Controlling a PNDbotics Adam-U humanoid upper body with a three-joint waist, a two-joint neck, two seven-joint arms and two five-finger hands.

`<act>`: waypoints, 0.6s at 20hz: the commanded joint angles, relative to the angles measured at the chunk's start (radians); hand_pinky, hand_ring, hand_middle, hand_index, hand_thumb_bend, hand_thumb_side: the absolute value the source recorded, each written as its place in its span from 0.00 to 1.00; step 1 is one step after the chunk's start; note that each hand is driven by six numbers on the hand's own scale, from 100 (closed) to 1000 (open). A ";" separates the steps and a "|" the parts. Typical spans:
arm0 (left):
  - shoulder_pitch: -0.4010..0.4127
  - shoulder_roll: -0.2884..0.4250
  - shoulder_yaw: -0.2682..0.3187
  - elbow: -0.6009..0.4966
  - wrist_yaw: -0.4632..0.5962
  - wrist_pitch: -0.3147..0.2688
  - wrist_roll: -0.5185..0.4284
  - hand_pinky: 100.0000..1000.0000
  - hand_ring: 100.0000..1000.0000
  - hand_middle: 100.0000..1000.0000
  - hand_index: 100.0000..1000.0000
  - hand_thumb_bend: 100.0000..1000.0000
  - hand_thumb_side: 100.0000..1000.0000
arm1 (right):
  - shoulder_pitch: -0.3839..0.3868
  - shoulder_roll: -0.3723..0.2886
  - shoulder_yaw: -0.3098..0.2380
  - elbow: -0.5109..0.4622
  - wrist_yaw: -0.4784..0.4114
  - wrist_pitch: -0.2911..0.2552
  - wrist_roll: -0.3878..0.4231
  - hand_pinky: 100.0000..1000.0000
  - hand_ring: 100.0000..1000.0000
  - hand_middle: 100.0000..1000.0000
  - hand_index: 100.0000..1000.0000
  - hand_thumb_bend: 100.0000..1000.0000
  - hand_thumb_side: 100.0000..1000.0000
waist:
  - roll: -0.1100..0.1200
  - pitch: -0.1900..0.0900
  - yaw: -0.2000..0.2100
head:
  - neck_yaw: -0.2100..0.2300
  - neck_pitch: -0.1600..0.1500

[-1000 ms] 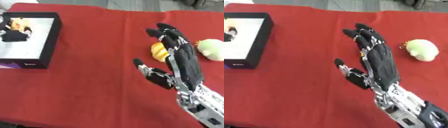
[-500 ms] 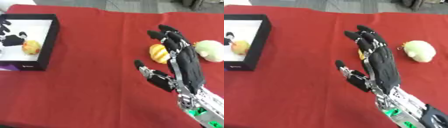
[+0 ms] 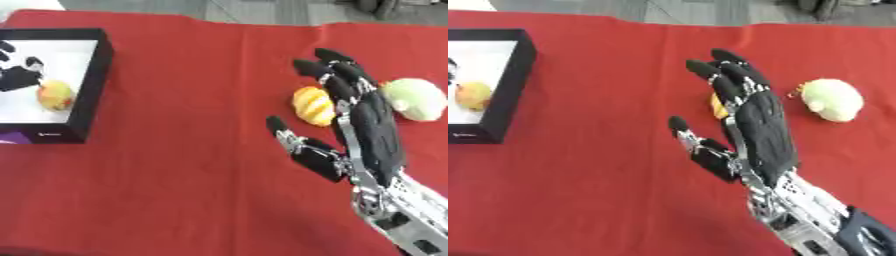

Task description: Pick up the objects with one hand, pass them to the other hand, and then place them into the box on the other side of the table.

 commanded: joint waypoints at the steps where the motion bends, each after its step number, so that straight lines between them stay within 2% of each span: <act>1: 0.012 0.048 0.035 -0.137 0.127 -0.030 0.046 0.72 0.70 0.74 0.87 0.00 0.73 | 0.001 -0.023 -0.035 -0.021 -0.062 0.005 -0.009 0.72 0.85 0.59 0.76 0.45 0.00 | 0.002 -0.030 -0.002 | -0.032 0.005; 3: 0.041 0.059 0.048 -0.215 0.209 -0.064 0.083 0.72 0.71 0.75 0.87 0.00 0.81 | 0.004 -0.037 -0.063 -0.021 -0.123 0.020 0.007 0.71 0.86 0.60 0.77 0.44 0.00 | 0.000 -0.033 -0.004 | -0.049 0.006; 6: 0.086 0.074 0.064 -0.306 0.300 -0.103 0.132 0.72 0.71 0.75 0.88 0.00 0.83 | 0.002 -0.062 -0.111 -0.021 -0.213 0.030 0.033 0.71 0.87 0.60 0.77 0.41 0.00 | -0.001 -0.035 -0.007 | -0.075 0.008; 12: 0.175 0.051 0.096 -0.456 0.432 -0.180 0.230 0.68 0.67 0.71 0.85 0.00 0.73 | 0.027 -0.129 -0.191 -0.021 -0.460 0.034 0.132 0.69 0.90 0.60 0.76 0.35 0.01 | -0.006 -0.032 -0.006 | -0.111 0.003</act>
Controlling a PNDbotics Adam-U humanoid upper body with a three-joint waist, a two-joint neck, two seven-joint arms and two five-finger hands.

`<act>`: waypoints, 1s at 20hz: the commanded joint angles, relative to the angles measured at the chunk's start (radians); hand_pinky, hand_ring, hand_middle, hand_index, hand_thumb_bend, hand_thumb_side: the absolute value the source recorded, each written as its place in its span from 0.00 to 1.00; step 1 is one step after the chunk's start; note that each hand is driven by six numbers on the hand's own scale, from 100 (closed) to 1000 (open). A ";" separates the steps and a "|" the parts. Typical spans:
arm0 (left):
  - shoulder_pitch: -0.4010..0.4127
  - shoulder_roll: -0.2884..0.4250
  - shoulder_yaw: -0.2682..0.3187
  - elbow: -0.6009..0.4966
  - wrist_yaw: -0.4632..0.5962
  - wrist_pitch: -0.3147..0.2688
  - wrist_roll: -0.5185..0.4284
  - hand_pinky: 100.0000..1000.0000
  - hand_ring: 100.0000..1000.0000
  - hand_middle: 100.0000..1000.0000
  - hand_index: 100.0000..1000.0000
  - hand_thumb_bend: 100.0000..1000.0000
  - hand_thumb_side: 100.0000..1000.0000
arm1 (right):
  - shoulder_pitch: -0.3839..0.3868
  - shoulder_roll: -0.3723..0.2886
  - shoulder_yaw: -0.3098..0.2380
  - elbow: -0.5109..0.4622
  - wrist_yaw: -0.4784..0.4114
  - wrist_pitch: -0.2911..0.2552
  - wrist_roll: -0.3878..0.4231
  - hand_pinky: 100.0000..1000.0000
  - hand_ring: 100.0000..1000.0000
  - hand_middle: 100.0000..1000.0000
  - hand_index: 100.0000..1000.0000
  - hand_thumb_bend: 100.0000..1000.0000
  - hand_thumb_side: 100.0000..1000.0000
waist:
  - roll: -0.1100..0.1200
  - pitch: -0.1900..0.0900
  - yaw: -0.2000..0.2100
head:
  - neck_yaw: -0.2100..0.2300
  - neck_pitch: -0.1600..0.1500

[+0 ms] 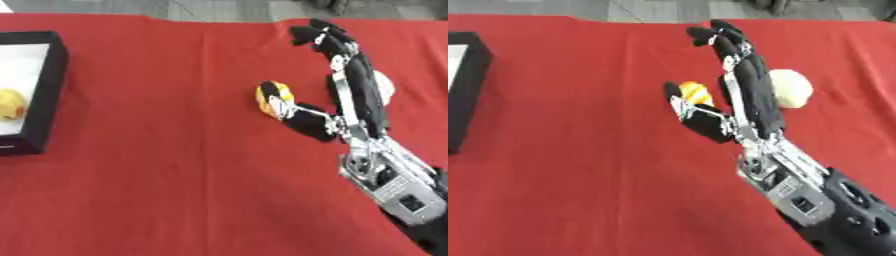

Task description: Pick up the objects with one hand, pass them to the other hand, and then place them into the box on the other side of the table.

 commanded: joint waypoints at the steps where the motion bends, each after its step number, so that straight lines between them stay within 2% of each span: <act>1: 0.021 0.013 0.024 -0.095 0.061 -0.044 0.038 0.67 0.67 0.71 0.85 0.00 0.73 | 0.010 -0.068 -0.055 -0.021 -0.146 0.008 0.067 0.69 0.91 0.59 0.76 0.34 0.01 | 0.001 -0.022 0.002 | -0.016 -0.006; 4: 0.053 -0.007 0.025 -0.157 0.077 -0.060 0.045 0.67 0.66 0.71 0.83 0.00 0.71 | 0.042 -0.120 -0.109 -0.021 -0.271 0.012 0.134 0.69 0.91 0.60 0.77 0.34 0.00 | -0.003 -0.020 0.004 | -0.019 -0.008; 7: 0.074 -0.037 0.029 -0.211 0.082 -0.067 0.049 0.67 0.66 0.70 0.83 0.00 0.72 | 0.084 -0.183 -0.164 -0.021 -0.326 0.006 0.192 0.72 0.91 0.63 0.78 0.38 0.00 | -0.008 -0.017 0.006 | -0.023 -0.012; 9: 0.084 -0.056 0.029 -0.241 0.082 -0.074 0.044 0.67 0.66 0.71 0.83 0.00 0.72 | 0.112 -0.219 -0.192 -0.021 -0.337 0.013 0.238 0.73 0.92 0.65 0.79 0.40 0.00 | -0.012 -0.015 0.009 | -0.035 -0.016; 13: 0.096 -0.095 0.025 -0.252 0.063 -0.130 0.024 0.67 0.67 0.71 0.84 0.00 0.72 | 0.159 -0.270 -0.240 -0.021 -0.318 0.026 0.333 0.76 0.93 0.69 0.81 0.42 0.00 | -0.018 -0.010 0.012 | -0.061 -0.024; 16: 0.107 -0.121 0.019 -0.252 0.052 -0.161 0.007 0.67 0.67 0.71 0.83 0.00 0.73 | 0.183 -0.291 -0.275 -0.021 -0.305 0.039 0.344 0.76 0.93 0.69 0.81 0.45 0.00 | -0.023 -0.006 0.014 | -0.077 -0.032; 20: 0.126 -0.152 0.016 -0.252 0.048 -0.174 -0.009 0.67 0.67 0.71 0.83 0.00 0.75 | 0.207 -0.320 -0.306 -0.021 -0.291 0.049 0.338 0.78 0.93 0.71 0.82 0.48 0.00 | -0.033 0.002 0.017 | -0.096 -0.042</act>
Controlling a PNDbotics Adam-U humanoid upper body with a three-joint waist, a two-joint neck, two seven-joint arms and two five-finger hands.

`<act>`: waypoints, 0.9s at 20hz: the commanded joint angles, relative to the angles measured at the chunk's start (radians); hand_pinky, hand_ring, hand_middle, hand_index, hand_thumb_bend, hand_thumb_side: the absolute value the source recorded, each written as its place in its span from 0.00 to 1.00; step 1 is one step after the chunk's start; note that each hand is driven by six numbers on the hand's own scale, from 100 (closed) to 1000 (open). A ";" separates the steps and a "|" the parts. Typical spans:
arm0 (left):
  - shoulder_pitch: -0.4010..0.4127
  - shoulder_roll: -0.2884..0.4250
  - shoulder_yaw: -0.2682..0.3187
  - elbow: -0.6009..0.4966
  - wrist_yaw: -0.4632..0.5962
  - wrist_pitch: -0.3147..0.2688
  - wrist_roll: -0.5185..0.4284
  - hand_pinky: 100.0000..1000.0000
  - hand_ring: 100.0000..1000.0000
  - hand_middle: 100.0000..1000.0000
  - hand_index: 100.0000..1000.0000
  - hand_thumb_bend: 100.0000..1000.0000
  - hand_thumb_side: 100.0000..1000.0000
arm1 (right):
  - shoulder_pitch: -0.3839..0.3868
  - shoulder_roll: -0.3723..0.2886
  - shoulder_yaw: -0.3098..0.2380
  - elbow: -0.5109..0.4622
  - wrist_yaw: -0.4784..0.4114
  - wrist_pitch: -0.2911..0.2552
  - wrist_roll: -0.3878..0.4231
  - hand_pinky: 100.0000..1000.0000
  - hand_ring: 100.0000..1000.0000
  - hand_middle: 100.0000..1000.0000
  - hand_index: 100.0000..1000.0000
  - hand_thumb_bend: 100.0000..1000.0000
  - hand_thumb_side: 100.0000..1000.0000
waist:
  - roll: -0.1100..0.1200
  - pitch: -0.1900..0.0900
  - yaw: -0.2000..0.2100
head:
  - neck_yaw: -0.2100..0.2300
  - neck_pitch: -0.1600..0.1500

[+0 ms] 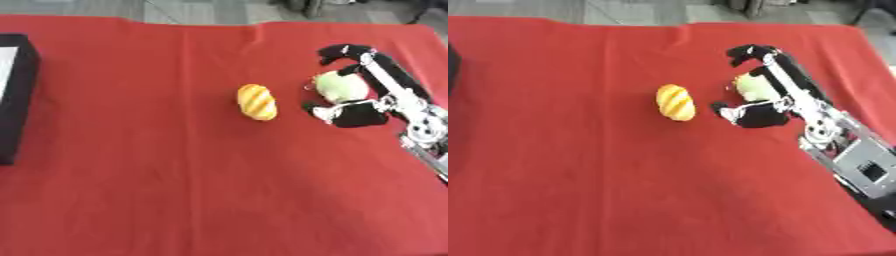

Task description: Pick up the objects with one hand, pass them to the other hand, and then place them into the box on the other side of the table.

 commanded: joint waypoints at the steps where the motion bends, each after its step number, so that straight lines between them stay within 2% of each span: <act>1: 0.001 -0.011 0.007 -0.018 -0.006 -0.013 -0.008 0.66 0.67 0.71 0.83 0.00 0.76 | 0.007 -0.058 -0.040 -0.020 0.016 0.009 -0.003 0.78 0.93 0.71 0.82 0.48 0.00 | -0.001 -0.012 0.005 | -0.020 -0.019; 11: -0.004 -0.084 -0.027 -0.018 -0.030 -0.069 -0.063 0.66 0.67 0.71 0.83 0.00 0.76 | 0.055 -0.105 -0.094 -0.020 0.023 0.076 -0.038 0.81 0.93 0.74 0.83 0.49 0.00 | -0.029 0.012 0.045 | -0.078 -0.046; 16: -0.010 -0.095 -0.034 -0.018 -0.035 -0.093 -0.082 0.66 0.67 0.71 0.83 0.00 0.76 | 0.086 -0.114 -0.121 -0.020 0.024 0.098 -0.016 0.82 0.95 0.75 0.83 0.46 0.00 | -0.034 0.025 0.075 | -0.075 -0.051; 18: -0.008 -0.097 -0.033 -0.018 -0.037 -0.093 -0.081 0.66 0.67 0.71 0.83 0.00 0.76 | 0.098 -0.115 -0.134 -0.020 0.020 0.114 -0.015 0.82 0.95 0.76 0.83 0.40 0.00 | -0.034 0.031 0.085 | -0.061 -0.051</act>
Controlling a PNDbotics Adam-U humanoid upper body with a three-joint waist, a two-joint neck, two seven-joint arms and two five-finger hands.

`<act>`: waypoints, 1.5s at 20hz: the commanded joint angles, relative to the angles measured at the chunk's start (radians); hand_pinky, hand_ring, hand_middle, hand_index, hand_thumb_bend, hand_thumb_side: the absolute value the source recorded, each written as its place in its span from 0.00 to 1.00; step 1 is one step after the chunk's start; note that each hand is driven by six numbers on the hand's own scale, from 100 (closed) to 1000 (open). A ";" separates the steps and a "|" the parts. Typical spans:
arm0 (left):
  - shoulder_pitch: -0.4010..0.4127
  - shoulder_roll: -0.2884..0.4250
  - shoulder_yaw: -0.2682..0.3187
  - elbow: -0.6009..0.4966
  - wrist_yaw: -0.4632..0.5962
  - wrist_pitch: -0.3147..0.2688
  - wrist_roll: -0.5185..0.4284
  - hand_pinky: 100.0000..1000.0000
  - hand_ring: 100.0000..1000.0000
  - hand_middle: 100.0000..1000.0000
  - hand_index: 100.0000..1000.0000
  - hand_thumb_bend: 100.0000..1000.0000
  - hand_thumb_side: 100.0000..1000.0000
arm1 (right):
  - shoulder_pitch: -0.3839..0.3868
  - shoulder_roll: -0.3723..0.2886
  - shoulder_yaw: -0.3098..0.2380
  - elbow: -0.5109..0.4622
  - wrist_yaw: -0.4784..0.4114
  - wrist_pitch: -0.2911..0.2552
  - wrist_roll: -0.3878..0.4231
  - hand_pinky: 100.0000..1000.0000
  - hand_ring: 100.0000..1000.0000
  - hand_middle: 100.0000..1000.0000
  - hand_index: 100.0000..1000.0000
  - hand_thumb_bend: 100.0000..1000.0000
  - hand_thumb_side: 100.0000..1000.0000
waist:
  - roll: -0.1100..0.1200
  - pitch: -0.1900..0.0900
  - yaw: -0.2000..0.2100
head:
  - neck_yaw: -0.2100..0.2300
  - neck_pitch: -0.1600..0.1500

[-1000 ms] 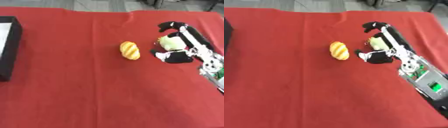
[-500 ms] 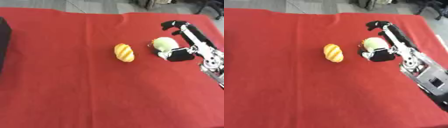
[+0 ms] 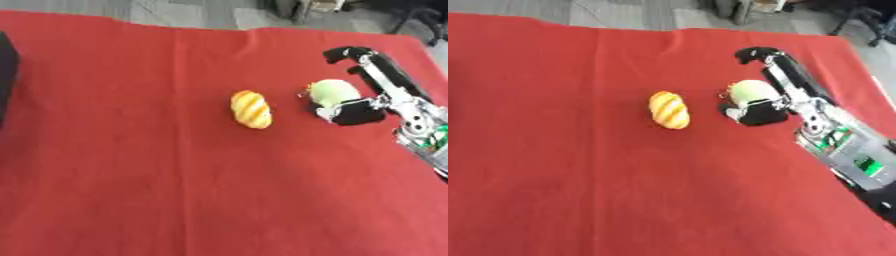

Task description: Pick up the objects with one hand, pass them to the other hand, and then place them into the box on the other side of the table.

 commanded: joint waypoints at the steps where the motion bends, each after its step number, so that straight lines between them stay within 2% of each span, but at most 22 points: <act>1: -0.010 0.007 0.004 -0.018 -0.005 -0.007 -0.001 0.66 0.67 0.71 0.83 0.00 0.76 | 0.008 -0.043 -0.034 -0.015 0.000 0.024 0.000 0.82 0.95 0.76 0.83 0.40 0.00 | 0.005 -0.013 0.007 | 0.016 -0.014; 8: -0.007 0.006 0.005 -0.018 -0.010 -0.003 0.005 0.66 0.67 0.70 0.82 0.00 0.76 | 0.038 -0.041 -0.072 0.009 -0.049 0.083 -0.064 0.80 0.95 0.75 0.82 0.41 0.00 | 0.011 0.005 0.033 | 0.042 -0.015; 9: -0.006 0.007 0.005 -0.018 -0.011 -0.002 0.006 0.66 0.67 0.70 0.82 0.00 0.75 | 0.041 -0.040 -0.077 0.016 -0.060 0.088 -0.082 0.79 0.95 0.75 0.82 0.37 0.00 | 0.011 0.007 0.034 | 0.041 -0.016; 10: -0.006 0.007 0.004 -0.018 -0.011 0.000 0.006 0.66 0.67 0.70 0.82 0.00 0.76 | 0.044 -0.039 -0.081 0.023 -0.072 0.092 -0.100 0.79 0.95 0.75 0.82 0.43 0.00 | 0.012 0.008 0.035 | 0.040 -0.018; 13: -0.010 0.007 0.001 -0.018 -0.013 0.001 0.005 0.66 0.67 0.70 0.82 0.00 0.75 | 0.051 -0.036 -0.091 0.047 -0.105 0.101 -0.156 0.78 0.95 0.75 0.82 0.46 0.00 | 0.012 0.014 0.042 | 0.029 -0.024; 17: -0.012 0.006 -0.001 -0.018 -0.017 -0.003 0.003 0.66 0.67 0.70 0.82 0.00 0.75 | 0.061 -0.032 -0.100 0.073 -0.131 0.111 -0.216 0.78 0.94 0.76 0.84 0.41 0.00 | 0.011 0.020 0.056 | 0.012 -0.031; 20: -0.008 0.005 -0.001 -0.018 -0.018 -0.008 0.003 0.66 0.67 0.70 0.82 0.00 0.75 | 0.068 -0.028 -0.111 0.094 -0.136 0.111 -0.249 0.78 0.95 0.77 0.84 0.41 0.00 | 0.009 0.024 0.061 | 0.009 -0.033; 23: -0.007 0.005 -0.002 -0.018 -0.019 -0.014 0.003 0.66 0.67 0.70 0.82 0.00 0.75 | 0.078 -0.025 -0.119 0.109 -0.136 0.104 -0.274 0.79 0.96 0.77 0.84 0.46 0.00 | 0.008 0.028 0.065 | 0.006 -0.036; 30: -0.009 0.005 -0.001 -0.018 -0.020 -0.018 0.005 0.66 0.66 0.70 0.81 0.00 0.75 | 0.100 -0.015 -0.136 0.135 -0.122 0.124 -0.293 0.79 0.96 0.78 0.85 0.50 0.00 | 0.002 0.037 0.084 | -0.003 -0.052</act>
